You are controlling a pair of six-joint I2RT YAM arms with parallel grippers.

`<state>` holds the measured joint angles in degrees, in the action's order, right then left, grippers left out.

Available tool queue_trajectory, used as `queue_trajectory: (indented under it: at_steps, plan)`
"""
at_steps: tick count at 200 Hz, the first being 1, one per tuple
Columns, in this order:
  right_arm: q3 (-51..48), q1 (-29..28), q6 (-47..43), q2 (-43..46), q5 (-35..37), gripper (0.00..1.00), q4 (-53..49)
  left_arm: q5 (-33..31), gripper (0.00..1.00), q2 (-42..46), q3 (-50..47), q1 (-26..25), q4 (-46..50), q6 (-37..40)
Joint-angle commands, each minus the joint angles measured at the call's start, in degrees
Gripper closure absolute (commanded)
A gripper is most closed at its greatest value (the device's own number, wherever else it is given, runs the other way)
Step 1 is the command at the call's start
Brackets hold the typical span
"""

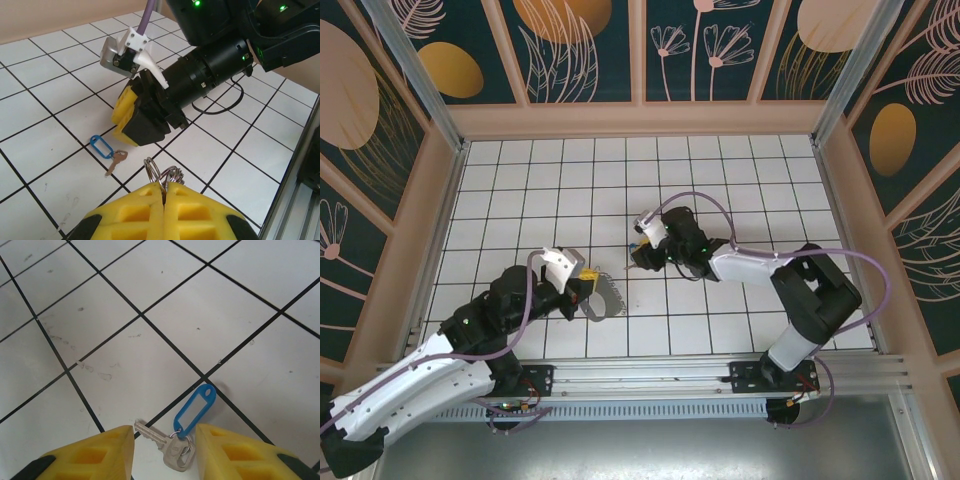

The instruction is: Put the keys on the keyring

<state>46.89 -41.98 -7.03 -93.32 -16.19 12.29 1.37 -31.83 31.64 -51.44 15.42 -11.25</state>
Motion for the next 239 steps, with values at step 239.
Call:
queue_trajectory:
  at_steps: [239]
  plan:
    - [10.59, -3.73, -8.68, -13.91, 7.66, 0.94, -13.71, 0.23, 1.0, 2.14, -3.1, -0.05, -6.02, -0.53]
